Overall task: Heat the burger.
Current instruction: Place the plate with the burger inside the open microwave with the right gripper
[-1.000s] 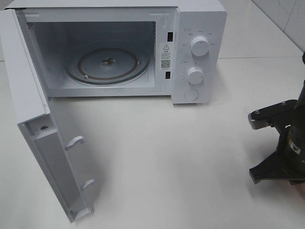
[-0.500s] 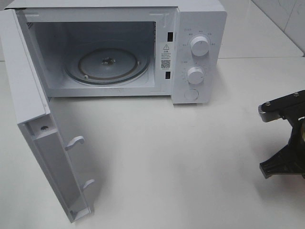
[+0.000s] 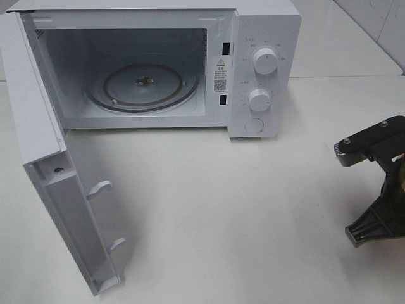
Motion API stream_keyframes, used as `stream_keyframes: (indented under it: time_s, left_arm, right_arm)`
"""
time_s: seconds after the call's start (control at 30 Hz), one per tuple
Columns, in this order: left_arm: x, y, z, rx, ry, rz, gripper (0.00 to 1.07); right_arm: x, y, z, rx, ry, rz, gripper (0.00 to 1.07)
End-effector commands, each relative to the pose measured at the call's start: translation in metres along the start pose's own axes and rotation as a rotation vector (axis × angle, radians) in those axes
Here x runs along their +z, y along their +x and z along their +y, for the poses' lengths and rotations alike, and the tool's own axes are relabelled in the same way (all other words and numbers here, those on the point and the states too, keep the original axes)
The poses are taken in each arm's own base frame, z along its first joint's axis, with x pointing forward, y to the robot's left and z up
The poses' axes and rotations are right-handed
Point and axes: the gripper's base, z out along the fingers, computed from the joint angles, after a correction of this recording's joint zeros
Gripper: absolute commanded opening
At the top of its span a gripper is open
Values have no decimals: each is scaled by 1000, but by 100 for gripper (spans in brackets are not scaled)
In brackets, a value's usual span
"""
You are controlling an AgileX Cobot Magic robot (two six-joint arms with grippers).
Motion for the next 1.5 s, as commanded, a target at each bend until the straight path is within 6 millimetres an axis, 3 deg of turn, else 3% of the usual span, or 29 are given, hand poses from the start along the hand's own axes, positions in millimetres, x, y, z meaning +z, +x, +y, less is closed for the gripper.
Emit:
stream_keyframes:
  time_s: [0.03,0.83,1.5]
  left_arm:
    - [0,0,0,-9,-3,-8,100]
    - [0,0,0,-9,-3,-8,100]
    - [0,0,0,-9,-3,-8,100]
  right_arm:
    - [-10,3,0,-80,62,-25,0]
    - [-50,24,47,-388,102,-176,0]
    - [-70,46,78,-637,113,-280,0]
